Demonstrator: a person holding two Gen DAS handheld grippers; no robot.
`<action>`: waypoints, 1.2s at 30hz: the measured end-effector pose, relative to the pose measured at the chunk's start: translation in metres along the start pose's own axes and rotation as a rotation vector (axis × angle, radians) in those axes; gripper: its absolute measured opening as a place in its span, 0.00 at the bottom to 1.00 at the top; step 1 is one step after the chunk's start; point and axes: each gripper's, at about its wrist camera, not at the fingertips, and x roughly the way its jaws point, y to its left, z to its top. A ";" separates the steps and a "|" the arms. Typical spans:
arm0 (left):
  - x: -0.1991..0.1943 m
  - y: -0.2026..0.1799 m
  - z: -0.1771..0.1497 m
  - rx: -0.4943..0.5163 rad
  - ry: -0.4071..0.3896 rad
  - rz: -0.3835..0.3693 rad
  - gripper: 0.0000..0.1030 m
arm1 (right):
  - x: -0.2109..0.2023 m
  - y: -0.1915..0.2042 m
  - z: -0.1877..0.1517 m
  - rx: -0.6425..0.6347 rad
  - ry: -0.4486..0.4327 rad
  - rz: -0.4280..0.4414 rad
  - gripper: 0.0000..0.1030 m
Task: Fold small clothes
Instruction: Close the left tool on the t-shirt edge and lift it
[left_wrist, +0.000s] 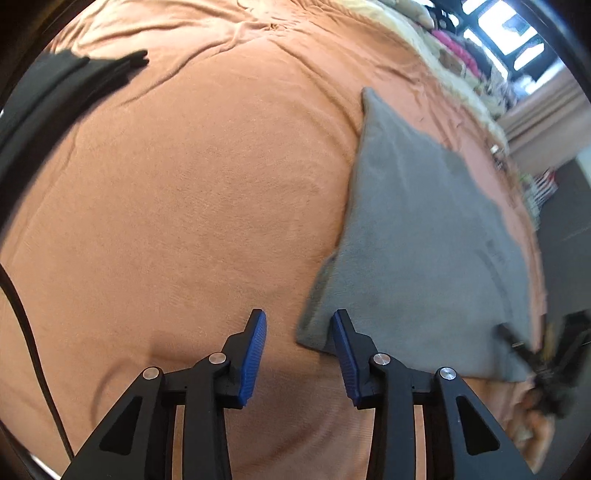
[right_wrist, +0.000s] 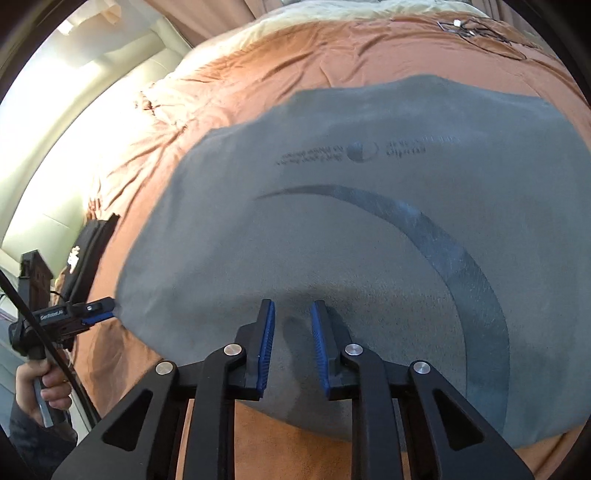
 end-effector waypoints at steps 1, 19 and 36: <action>0.000 0.001 0.001 -0.019 0.006 -0.040 0.38 | -0.004 0.000 -0.001 -0.003 -0.014 0.017 0.17; 0.019 0.026 -0.003 -0.303 -0.008 -0.255 0.36 | -0.004 -0.008 -0.005 0.062 -0.078 -0.058 0.09; 0.008 -0.008 -0.024 -0.408 -0.169 -0.233 0.05 | 0.000 -0.014 -0.004 0.057 -0.132 -0.059 0.09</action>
